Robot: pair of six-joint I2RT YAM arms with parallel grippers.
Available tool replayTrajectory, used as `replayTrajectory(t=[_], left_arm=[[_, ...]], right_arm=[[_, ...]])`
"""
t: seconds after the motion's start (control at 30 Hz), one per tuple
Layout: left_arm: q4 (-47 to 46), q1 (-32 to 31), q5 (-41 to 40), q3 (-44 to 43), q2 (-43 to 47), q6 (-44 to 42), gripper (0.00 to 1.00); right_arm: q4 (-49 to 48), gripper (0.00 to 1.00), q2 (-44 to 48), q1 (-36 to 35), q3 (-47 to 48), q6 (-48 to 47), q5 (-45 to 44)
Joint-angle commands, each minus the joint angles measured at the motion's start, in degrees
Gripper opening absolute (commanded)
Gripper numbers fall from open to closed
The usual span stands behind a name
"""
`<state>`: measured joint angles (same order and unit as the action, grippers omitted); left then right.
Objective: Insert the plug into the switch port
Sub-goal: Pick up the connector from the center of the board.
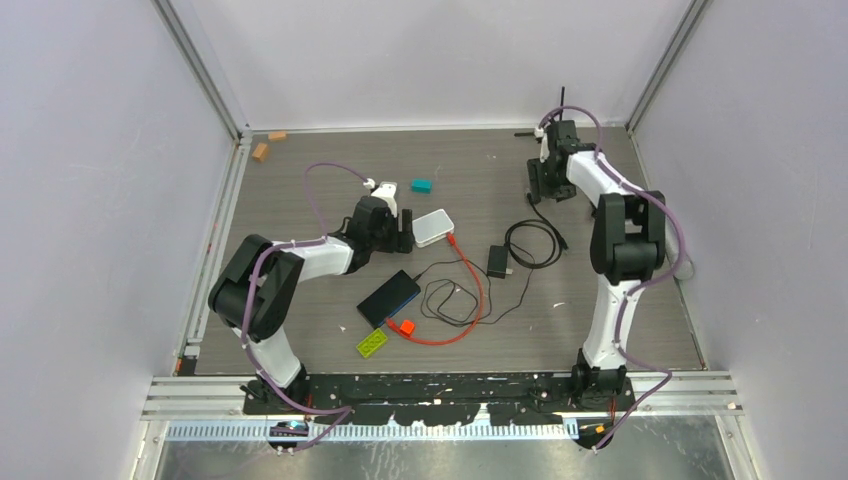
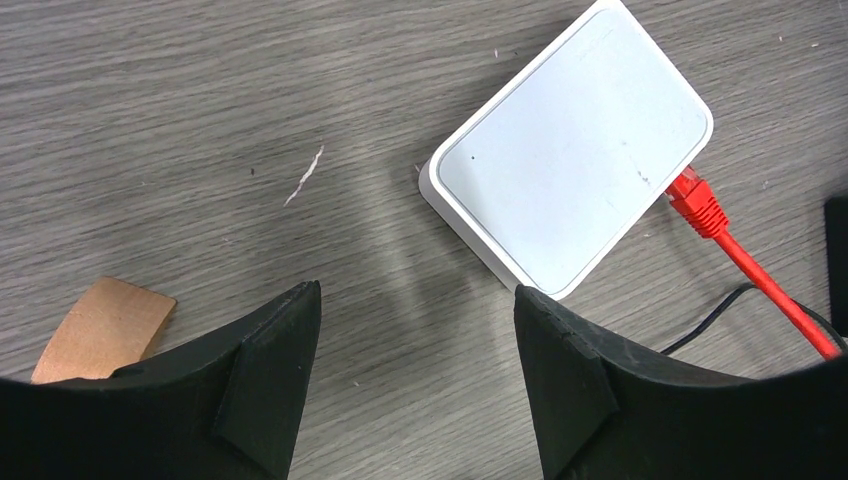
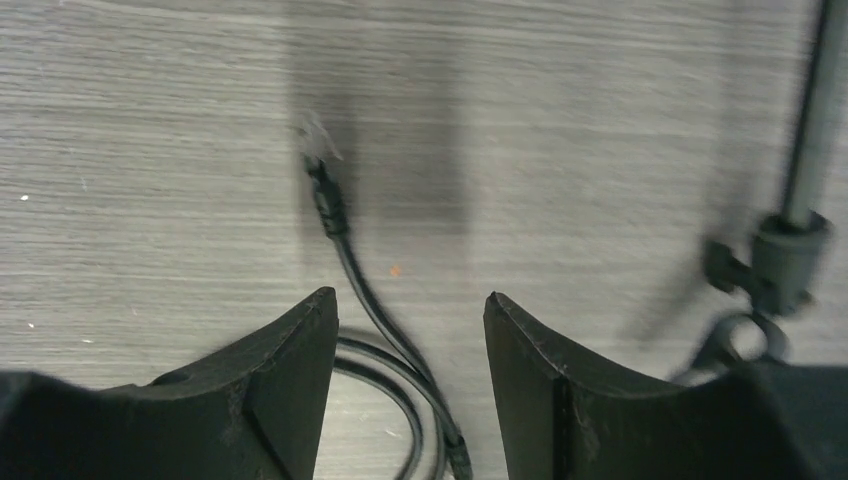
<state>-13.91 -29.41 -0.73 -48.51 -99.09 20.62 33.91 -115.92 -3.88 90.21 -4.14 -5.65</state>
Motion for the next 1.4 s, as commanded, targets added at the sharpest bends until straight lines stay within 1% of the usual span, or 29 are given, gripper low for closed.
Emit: replayTrajectory(t=[0.0,0.17,0.33,0.4,0.5,0.57,0.63,0.7,0.73,0.77,0.8,0.87,0.93,1.0,1.07,1.13,1.2,1.27,1.37], left_arm=[[-1.2,-0.2,0.5,-2.1,-0.5,-0.4,0.72],[-0.9,-0.2,0.5,-2.3,-0.6,-0.6,0.72],[-0.8,-0.2,0.5,-2.3,-0.6,-0.8,0.72],[-0.8,-0.2,0.5,-2.4,-0.6,-0.7,0.72],[-0.6,-0.2,0.5,-2.6,-0.9,-0.7,0.72],[-0.6,-0.2,0.5,-2.6,-0.9,-0.7,0.72],[-0.5,-0.2,0.5,-2.7,-0.9,-0.7,0.72],[-0.5,-0.2,0.5,-2.7,-0.9,-0.8,0.72],[-0.4,-0.2,0.5,-2.6,-0.8,-0.8,0.72],[-0.4,-0.2,0.5,-2.6,-0.8,-0.8,0.72],[-0.4,-0.2,0.5,-2.6,-0.6,-0.8,0.72],[-0.4,-0.2,0.5,-2.6,-0.7,-0.9,0.72],[-0.4,-0.2,0.5,-2.6,-0.7,-0.9,0.72],[-0.3,-0.1,0.5,-2.8,-0.8,-1.0,0.72],[-0.3,-0.2,0.5,-2.8,-1.0,-0.9,0.72],[-0.3,-0.2,0.5,-2.9,-1.0,-0.9,0.72],[-0.3,-0.2,0.5,-2.8,-1.0,-0.9,0.72],[-0.3,-0.2,0.5,-2.8,-0.9,-0.9,0.72],[-0.2,-0.2,0.5,-2.9,-0.9,-0.9,0.72]], right_arm=[[10.0,0.61,-5.9,-0.5,10.3,-4.7,8.7],[9.2,0.61,-8.4,-0.5,11.0,-6.2,9.8],[9.4,0.59,-12.7,-0.5,14.0,-5.9,7.2],[10.6,0.57,-15.5,-0.4,16.7,-6.3,6.6],[12.8,0.5,-18.6,-0.1,19.1,-6.5,6.5],[12.8,0.43,-19.4,0.2,18.9,-6.3,7.0],[12.8,0.29,-19.7,0.6,18.8,-5.7,8.1],[12.6,0.13,-19.6,0.8,18.6,-5.1,8.8],[11.8,0.07,-19.0,0.7,18.0,-4.9,8.5],[10.5,0.02,-17.7,0.8,16.5,-4.5,7.7],[8.4,0.01,-15.9,0.8,14.4,-3.9,6.2],[4.3,0.0,-10.8,0.8,9.9,-2.4,-2.9],[3.0,0.0,-4.9,0.6,6.5,-1.0,-13.6],[3.2,0.01,0.6,-0.2,4.1,-0.4,-25.6],[6.1,0.0,4.7,-0.5,3.9,0.2,-33.2],[8.2,0.01,9.5,-1.2,3.3,0.7,-38.2],[8.8,0.01,14.7,-2.4,1.6,0.8,-41.2],[9.4,0.0,20.4,-4.5,-0.3,1.0,-41.5],[13.7,0.0,27.9,-10.3,-1.9,1.7,-41.9]])
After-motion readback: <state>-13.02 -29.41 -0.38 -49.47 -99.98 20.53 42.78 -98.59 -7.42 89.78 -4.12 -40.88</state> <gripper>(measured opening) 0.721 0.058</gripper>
